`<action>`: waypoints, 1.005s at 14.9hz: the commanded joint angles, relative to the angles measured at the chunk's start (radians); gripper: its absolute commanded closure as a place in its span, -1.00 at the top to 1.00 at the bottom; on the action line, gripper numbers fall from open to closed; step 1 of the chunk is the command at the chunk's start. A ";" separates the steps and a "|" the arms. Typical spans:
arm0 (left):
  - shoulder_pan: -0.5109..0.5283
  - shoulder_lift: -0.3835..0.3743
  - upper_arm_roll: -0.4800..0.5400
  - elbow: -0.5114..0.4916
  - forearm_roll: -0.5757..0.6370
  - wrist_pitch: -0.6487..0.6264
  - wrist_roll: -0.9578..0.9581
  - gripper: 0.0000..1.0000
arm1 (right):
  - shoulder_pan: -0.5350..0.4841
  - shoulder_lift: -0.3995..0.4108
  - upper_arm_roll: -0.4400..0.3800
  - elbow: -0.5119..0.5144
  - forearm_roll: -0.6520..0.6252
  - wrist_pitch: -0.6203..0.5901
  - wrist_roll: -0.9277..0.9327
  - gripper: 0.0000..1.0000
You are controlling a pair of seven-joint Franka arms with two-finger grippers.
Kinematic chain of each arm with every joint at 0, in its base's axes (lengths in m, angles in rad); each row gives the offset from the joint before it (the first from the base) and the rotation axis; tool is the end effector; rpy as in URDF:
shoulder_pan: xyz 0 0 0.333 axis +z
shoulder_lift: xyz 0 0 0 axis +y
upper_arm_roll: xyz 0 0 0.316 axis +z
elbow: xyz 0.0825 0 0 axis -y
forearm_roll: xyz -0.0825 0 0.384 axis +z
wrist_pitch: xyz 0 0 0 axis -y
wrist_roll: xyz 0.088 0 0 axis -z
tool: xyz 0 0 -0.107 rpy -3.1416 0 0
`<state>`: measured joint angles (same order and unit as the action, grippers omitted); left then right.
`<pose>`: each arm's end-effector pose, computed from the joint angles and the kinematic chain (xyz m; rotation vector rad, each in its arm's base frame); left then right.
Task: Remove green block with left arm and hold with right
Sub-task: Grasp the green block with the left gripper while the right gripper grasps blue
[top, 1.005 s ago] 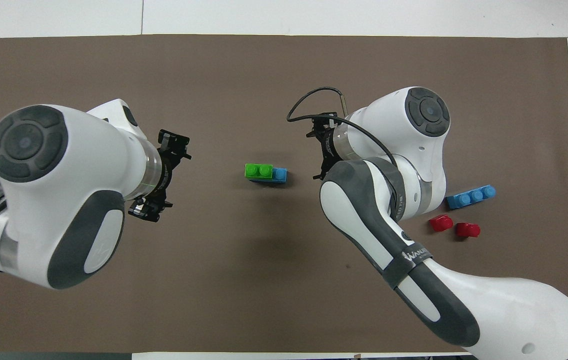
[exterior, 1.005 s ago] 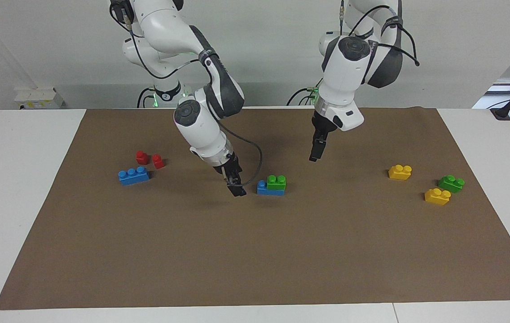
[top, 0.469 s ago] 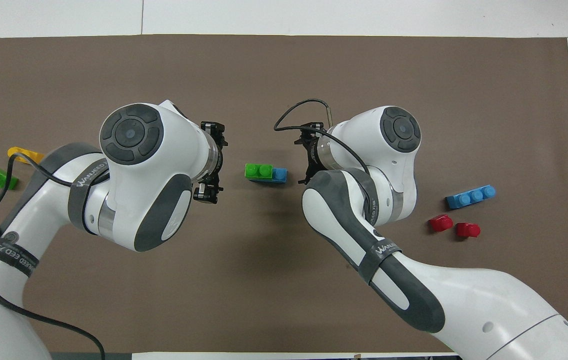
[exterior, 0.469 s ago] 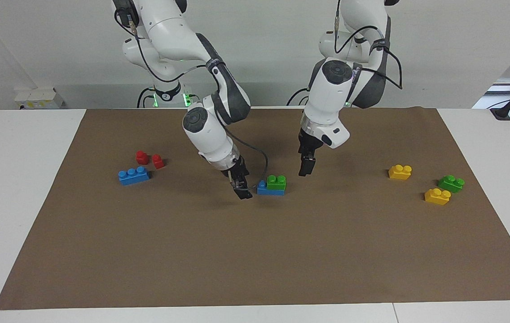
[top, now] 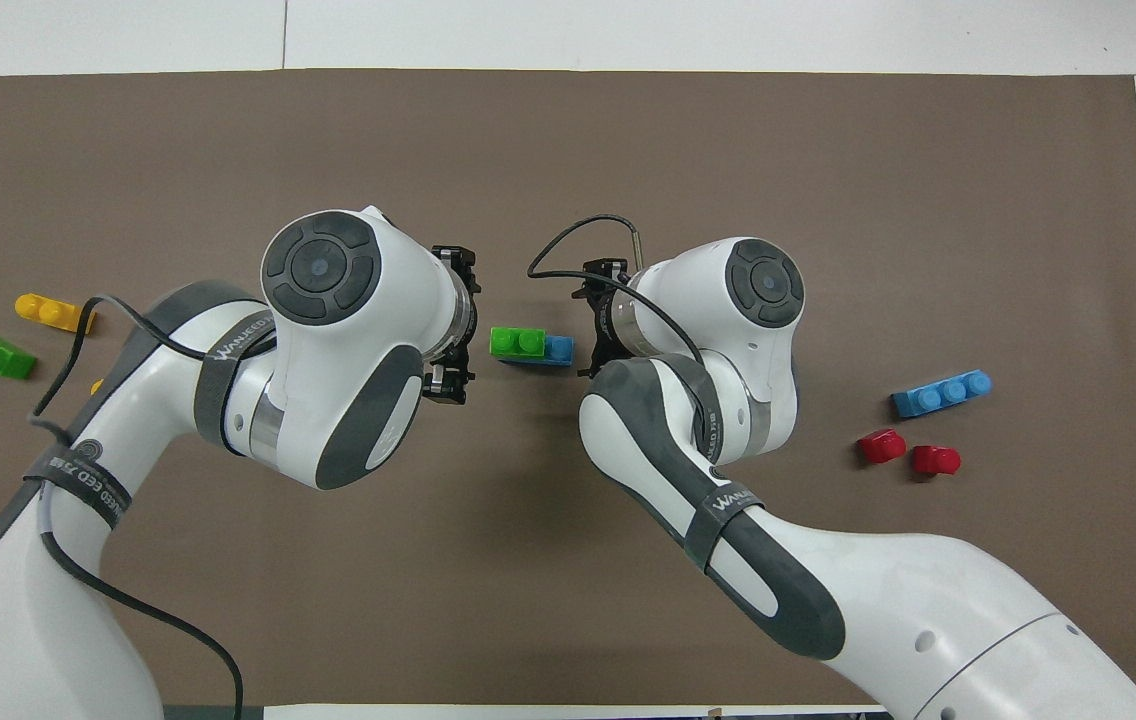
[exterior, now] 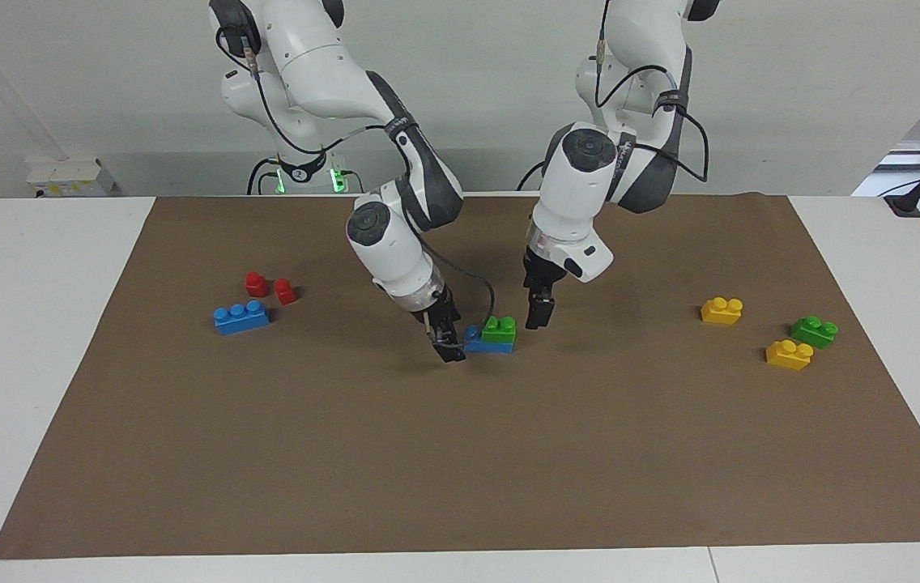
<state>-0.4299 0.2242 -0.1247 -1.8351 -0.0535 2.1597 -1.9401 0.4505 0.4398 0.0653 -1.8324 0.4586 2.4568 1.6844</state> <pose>0.5339 -0.3282 0.4189 2.2937 1.9664 -0.0564 0.5776 0.3233 0.3105 -2.0453 1.9229 0.3255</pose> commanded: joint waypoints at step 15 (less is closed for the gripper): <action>-0.082 0.113 0.017 0.034 0.113 0.006 -0.289 1.00 | 0.033 0.011 -0.001 -0.062 0.058 0.120 0.021 -0.83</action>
<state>-0.4951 0.3331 -0.1234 -1.7955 0.0406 2.1474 -2.2006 0.4780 0.4575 0.0656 -1.8726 0.4922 2.5439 1.7058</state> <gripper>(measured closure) 0.000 0.463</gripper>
